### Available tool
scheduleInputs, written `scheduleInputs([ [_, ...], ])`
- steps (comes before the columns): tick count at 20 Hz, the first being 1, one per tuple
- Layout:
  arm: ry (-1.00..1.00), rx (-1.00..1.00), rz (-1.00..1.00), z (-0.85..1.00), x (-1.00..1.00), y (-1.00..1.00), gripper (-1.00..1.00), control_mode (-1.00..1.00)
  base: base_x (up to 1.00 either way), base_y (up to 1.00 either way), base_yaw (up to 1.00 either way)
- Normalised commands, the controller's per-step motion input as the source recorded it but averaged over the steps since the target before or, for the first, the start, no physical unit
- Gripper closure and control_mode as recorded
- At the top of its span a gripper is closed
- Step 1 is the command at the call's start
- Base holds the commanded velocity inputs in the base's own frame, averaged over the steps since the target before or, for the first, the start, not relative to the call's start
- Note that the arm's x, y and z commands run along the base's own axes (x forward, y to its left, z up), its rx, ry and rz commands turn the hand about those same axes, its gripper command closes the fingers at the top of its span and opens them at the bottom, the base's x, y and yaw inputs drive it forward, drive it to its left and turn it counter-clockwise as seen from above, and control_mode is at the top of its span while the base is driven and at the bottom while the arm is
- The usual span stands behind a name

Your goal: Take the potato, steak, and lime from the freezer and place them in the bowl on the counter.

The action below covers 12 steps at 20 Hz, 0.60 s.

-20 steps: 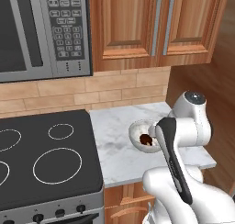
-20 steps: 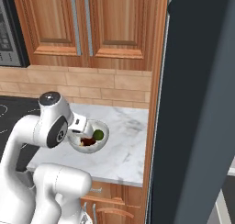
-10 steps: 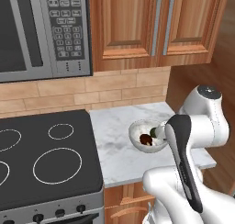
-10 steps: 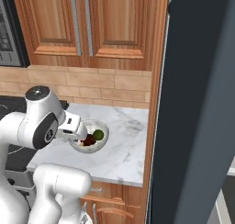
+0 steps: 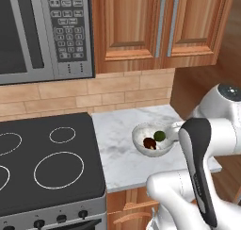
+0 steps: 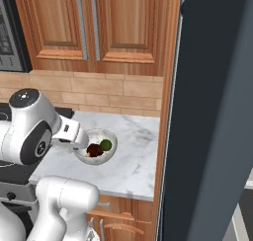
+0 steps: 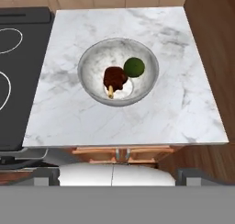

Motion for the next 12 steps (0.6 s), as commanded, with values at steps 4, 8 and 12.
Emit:
scheduleInputs([
  [4,-0.09,0.0,0.0,0.33,-0.38,0.0,-1.0,-1.0,0.0,0.0,0.0],
  [8,-0.1,0.0,0.0,0.28,-0.46,0.0,-1.0,-1.0,0.0,0.0,0.0],
  [12,-0.09,0.0,0.0,0.3,-0.27,0.0,-1.0,-1.0,0.0,0.0,0.0],
])
